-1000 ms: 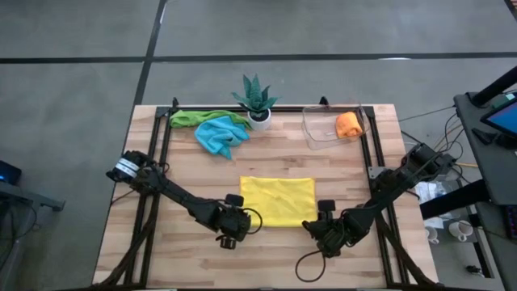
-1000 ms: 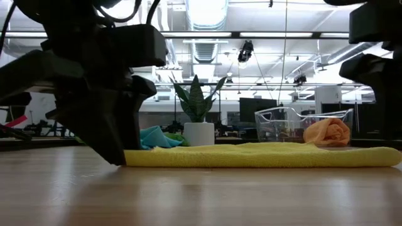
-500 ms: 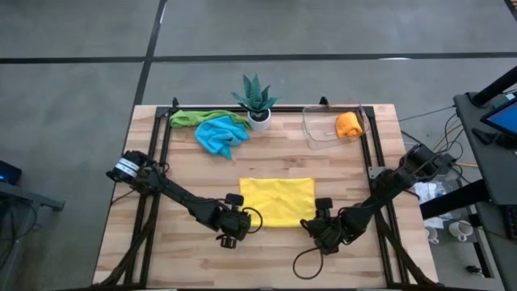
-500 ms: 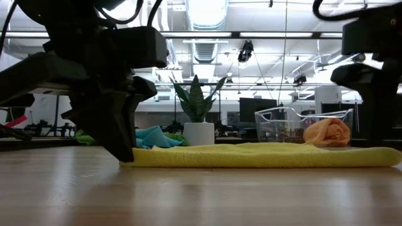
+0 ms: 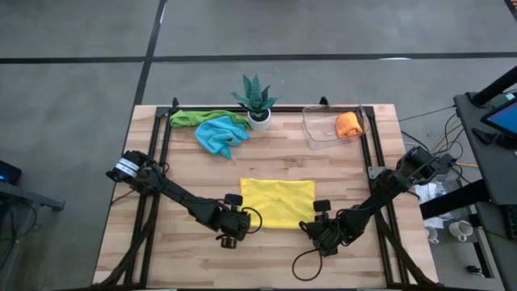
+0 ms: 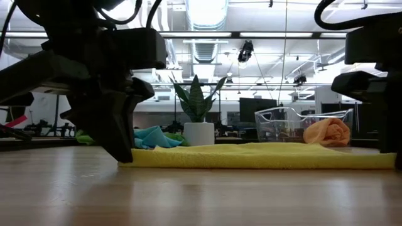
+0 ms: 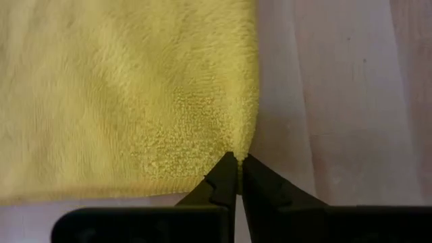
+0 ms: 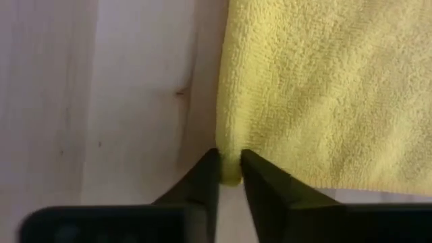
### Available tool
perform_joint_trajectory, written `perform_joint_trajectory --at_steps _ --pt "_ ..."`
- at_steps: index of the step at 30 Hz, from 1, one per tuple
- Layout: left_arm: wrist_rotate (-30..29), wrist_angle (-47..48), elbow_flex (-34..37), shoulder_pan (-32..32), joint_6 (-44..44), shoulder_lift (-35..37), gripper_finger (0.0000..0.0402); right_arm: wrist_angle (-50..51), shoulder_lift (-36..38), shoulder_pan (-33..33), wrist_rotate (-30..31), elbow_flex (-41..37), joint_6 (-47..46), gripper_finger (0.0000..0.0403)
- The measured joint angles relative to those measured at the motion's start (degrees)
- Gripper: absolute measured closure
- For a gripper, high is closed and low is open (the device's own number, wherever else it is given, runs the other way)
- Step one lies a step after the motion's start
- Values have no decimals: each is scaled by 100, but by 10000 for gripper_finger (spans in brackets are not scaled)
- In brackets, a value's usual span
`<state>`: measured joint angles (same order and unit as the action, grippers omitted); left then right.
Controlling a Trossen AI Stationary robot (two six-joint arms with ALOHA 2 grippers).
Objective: Roll microfiber towels into tight, uniform cylinder then place into a basket
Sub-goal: Fold the yellow microfiber cloth
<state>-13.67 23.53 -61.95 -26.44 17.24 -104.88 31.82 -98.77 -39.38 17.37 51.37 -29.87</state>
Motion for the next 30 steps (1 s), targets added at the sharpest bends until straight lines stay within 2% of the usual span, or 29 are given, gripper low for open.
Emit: perform_joint_trajectory --at_steps 2,4,10,15,19,23,26,30 --pt "0 0 0 -18 232 0 400 -76 3 -2 -27 -31 -9 376" --pt "-1 -2 9 -76 353 0 400 -102 8 -4 -74 -46 -39 388" --pt "351 -46 -17 -400 645 74 400 -90 96 -72 -518 40 -266 393" --pt "483 19 -51 -448 635 544 401 -59 422 -101 -1156 265 -219 394" --pt "249 79 4 -400 360 1026 401 93 710 -35 -1115 331 -56 394" --pt "-230 372 23 -258 284 1328 401 553 955 109 -680 311 -9 394" --pt "-474 408 103 -139 294 1424 401 827 1067 270 -440 272 -5 394" --pt "-496 429 363 49 342 1387 401 857 1100 510 -257 201 69 394"
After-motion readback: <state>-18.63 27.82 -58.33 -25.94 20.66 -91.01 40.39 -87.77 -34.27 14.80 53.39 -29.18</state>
